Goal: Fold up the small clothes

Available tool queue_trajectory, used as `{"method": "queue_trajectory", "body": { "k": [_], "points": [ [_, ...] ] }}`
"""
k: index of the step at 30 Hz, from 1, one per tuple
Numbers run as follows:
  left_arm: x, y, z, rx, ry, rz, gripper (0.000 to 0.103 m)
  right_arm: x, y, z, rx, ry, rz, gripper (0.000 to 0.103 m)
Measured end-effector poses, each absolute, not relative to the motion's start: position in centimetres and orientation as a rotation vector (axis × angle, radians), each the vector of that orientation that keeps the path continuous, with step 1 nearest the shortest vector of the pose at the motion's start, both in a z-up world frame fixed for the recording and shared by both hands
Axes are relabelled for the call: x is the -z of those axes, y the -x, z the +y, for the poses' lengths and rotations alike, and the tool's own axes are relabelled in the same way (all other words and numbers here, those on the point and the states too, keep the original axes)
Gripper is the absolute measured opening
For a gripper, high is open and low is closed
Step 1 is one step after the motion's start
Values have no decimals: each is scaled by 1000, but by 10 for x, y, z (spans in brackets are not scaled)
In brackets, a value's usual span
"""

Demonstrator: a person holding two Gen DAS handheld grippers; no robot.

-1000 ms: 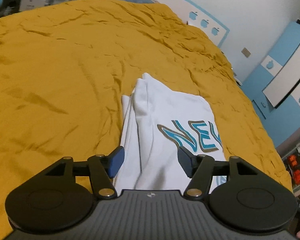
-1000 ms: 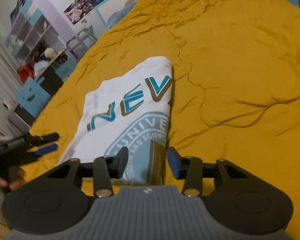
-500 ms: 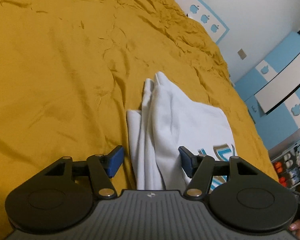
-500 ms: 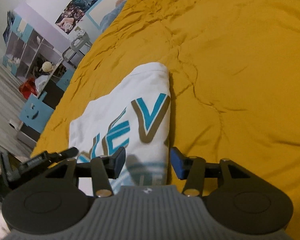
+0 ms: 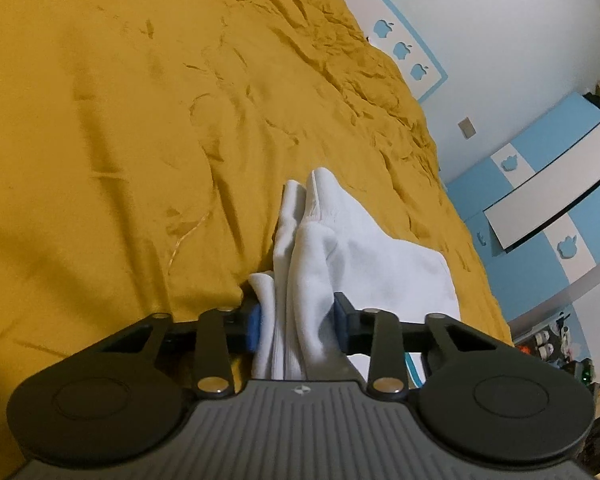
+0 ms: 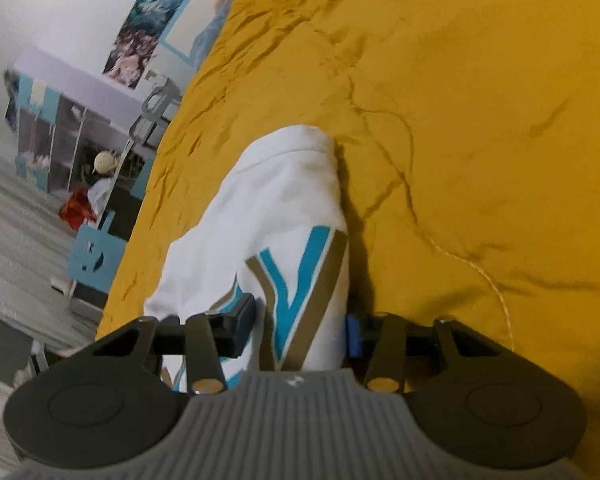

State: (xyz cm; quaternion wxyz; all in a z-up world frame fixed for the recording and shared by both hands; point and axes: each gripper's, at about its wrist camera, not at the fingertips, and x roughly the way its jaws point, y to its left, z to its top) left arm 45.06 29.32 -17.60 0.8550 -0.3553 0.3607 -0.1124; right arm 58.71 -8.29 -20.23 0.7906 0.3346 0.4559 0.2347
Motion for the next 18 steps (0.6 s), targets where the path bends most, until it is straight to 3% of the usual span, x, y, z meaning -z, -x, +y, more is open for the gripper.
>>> {"method": "queue_trajectory", "body": {
  "k": [5, 18],
  "points": [
    [153, -442, 284, 203, 678, 747, 25, 196, -591, -78, -481, -702, 974, 14],
    [29, -355, 240, 122, 469, 539, 22, 69, -530, -63, -579, -555, 746, 8]
  ]
}}
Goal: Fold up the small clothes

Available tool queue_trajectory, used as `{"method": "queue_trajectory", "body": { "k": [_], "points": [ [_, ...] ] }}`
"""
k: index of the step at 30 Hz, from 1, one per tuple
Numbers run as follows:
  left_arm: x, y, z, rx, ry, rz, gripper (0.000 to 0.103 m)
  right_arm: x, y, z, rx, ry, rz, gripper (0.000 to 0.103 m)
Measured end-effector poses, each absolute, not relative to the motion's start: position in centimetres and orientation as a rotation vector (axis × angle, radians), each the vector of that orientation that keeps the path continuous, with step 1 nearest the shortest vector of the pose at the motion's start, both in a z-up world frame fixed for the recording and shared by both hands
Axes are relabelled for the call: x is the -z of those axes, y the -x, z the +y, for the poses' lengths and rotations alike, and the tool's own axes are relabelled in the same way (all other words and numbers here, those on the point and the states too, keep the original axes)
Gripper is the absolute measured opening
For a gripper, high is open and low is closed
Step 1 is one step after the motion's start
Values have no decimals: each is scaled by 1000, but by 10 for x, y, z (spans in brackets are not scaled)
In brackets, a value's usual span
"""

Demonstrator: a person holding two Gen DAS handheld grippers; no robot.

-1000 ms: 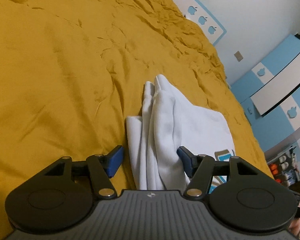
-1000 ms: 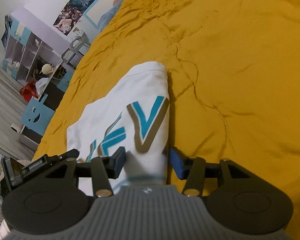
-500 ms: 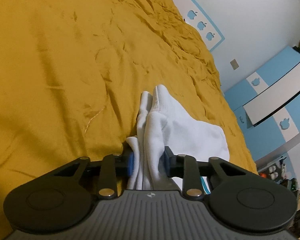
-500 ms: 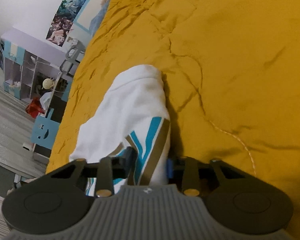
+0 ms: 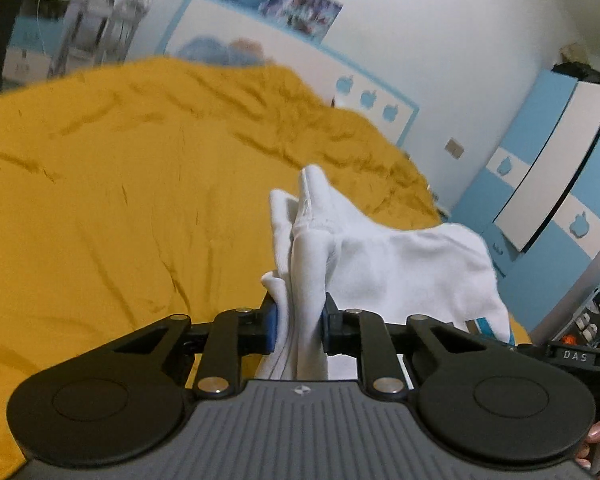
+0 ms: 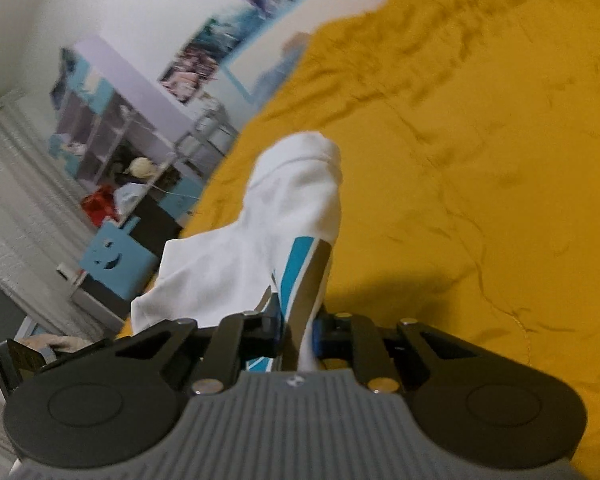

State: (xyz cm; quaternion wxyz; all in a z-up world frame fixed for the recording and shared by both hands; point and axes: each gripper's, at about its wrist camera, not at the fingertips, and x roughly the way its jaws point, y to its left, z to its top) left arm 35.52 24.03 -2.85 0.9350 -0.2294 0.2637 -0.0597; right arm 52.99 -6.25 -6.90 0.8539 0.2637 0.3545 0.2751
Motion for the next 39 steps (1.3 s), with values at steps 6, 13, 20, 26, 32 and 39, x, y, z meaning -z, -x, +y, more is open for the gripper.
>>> {"method": "queue_trajectory", "body": {
  "k": [6, 13, 20, 26, 32, 39],
  "points": [
    [-21, -287, 219, 117, 429, 437, 22, 13, -462, -70, -638, -513, 637, 7],
    [-68, -231, 182, 130, 401, 402, 22, -38, -383, -105, -675, -494, 573, 7],
    [-80, -195, 152, 161, 375, 434, 22, -56, -307, -157, -693, -510, 563, 7],
    [-78, -174, 136, 202, 359, 455, 22, -59, -260, -190, -692, -514, 567, 7],
    [-65, -161, 128, 226, 365, 498, 22, -51, -237, -211, -681, -522, 609, 7],
    [-40, -157, 135, 223, 401, 565, 22, -29, -237, -213, -661, -522, 686, 7]
  ]
}}
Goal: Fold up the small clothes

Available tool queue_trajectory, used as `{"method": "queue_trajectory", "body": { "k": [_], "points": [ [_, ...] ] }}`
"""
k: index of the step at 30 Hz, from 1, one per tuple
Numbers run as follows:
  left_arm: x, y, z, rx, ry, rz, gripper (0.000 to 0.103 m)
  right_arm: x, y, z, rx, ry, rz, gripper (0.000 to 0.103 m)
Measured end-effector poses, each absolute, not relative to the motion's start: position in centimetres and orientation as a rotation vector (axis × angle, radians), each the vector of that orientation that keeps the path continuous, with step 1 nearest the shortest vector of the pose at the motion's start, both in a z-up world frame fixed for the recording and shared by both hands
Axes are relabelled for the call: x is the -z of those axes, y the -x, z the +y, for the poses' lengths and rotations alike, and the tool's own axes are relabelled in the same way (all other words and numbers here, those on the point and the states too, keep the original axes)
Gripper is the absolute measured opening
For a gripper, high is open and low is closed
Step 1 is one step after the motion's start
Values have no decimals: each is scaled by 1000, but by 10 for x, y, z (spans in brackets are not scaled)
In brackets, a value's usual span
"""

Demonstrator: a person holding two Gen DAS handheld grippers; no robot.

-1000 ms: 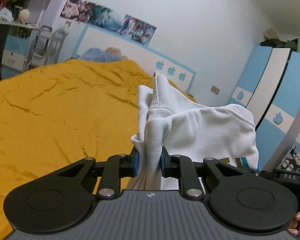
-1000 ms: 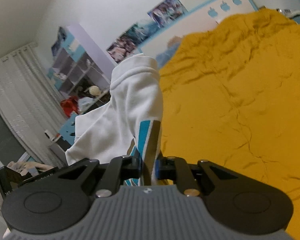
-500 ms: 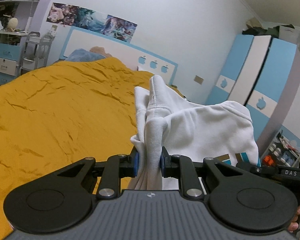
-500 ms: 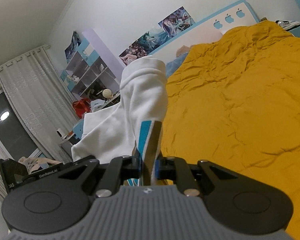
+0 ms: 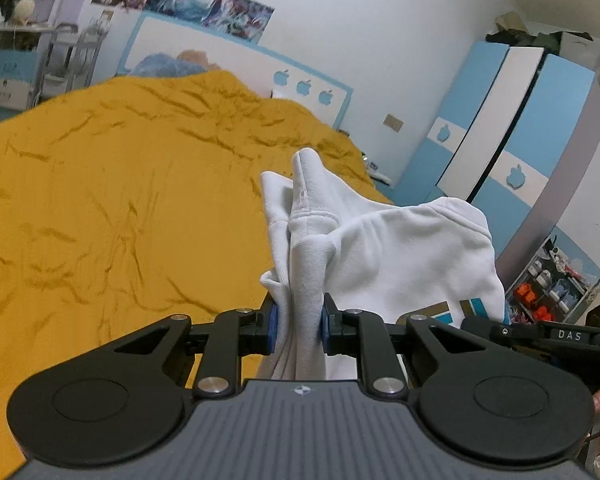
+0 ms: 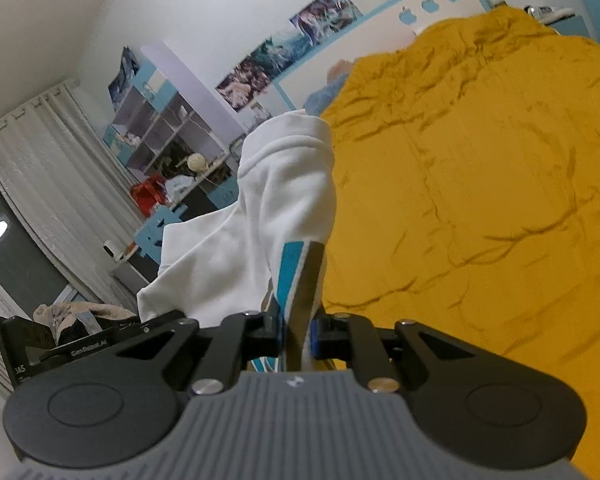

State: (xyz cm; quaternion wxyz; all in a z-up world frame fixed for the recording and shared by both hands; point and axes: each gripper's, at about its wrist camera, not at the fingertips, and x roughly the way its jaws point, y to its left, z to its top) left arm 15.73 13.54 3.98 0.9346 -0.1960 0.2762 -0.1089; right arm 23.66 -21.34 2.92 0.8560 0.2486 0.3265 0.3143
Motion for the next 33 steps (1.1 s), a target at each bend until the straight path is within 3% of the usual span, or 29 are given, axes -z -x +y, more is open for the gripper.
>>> {"method": "queue_trajectory", "body": {
  "k": [14, 33],
  "points": [
    [12, -208, 152, 220, 433, 709, 22, 22, -306, -195, -617, -537, 829, 7],
    [124, -263, 177, 183, 529, 964, 25, 146, -395, -184, -489, -532, 1105, 7]
  ]
}}
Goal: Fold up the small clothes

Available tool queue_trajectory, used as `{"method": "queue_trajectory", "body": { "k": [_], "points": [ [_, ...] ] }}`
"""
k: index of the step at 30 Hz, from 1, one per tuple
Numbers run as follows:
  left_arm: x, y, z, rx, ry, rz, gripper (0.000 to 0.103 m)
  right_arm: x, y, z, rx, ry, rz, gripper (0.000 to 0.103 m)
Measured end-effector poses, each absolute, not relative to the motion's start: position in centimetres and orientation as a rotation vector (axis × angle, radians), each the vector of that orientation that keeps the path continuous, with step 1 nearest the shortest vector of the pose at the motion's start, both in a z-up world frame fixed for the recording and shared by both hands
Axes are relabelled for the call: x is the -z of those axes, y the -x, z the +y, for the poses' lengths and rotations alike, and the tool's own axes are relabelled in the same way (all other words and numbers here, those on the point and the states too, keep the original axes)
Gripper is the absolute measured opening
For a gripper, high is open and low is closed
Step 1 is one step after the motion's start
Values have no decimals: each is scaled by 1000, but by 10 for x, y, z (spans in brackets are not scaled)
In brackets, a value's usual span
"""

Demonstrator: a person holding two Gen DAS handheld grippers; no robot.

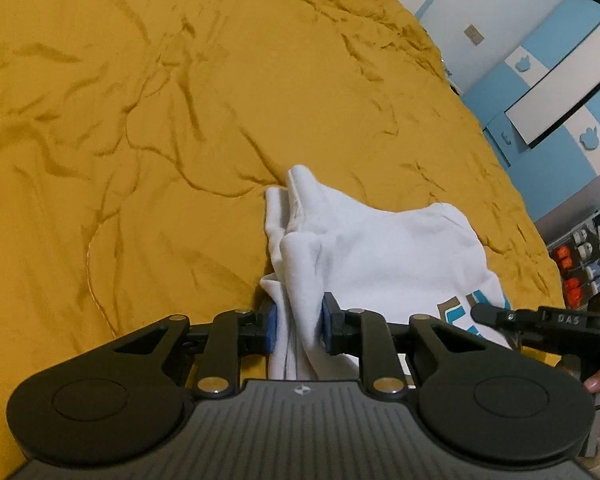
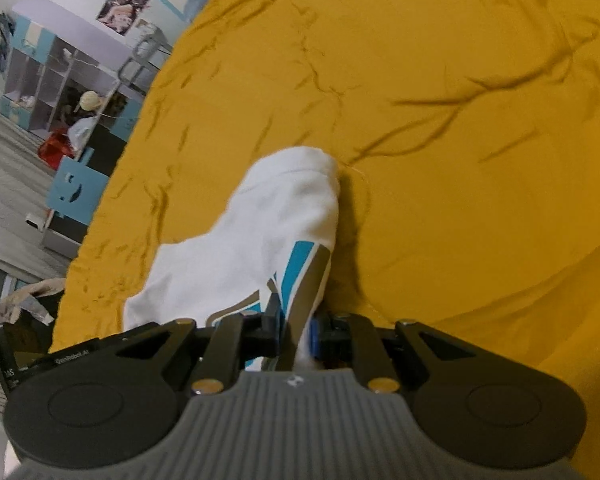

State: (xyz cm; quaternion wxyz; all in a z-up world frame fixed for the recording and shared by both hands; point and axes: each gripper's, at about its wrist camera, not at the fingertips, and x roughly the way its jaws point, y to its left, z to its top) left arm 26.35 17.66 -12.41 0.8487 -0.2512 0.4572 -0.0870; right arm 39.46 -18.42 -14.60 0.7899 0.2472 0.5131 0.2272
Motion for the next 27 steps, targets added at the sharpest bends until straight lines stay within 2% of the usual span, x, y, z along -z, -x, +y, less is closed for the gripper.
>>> {"method": "queue_trajectory", "body": {
  "k": [4, 5, 9, 14, 16, 17, 18, 20, 24, 27],
  "points": [
    [118, -264, 180, 179, 558, 977, 31, 152, -395, -184, -479, -547, 1108, 8],
    [115, -264, 182, 178, 547, 977, 39, 151, -393, -184, -482, -549, 1099, 12],
    [105, -278, 189, 156, 531, 944, 51, 139, -402, -188, -468, -558, 1058, 28],
    [130, -308, 204, 197, 714, 975, 55, 156, -442, -195, -465, -720, 1106, 34],
    [139, -313, 208, 199, 788, 953, 52, 168, -454, -197, -458, -792, 1124, 34],
    [141, -314, 209, 203, 811, 944, 43, 172, -457, -198, -458, -826, 1121, 33],
    [141, -315, 209, 204, 820, 934, 37, 174, -460, -199, -460, -852, 1113, 24],
    [134, -311, 206, 226, 786, 891, 30, 170, -460, -198, -475, -838, 1087, 16],
    [123, -303, 200, 251, 706, 815, 27, 139, -447, -182, -581, -620, 931, 13],
    [131, -310, 196, 202, 638, 883, 26, 142, -452, -174, -570, -519, 944, 13]
  ]
}}
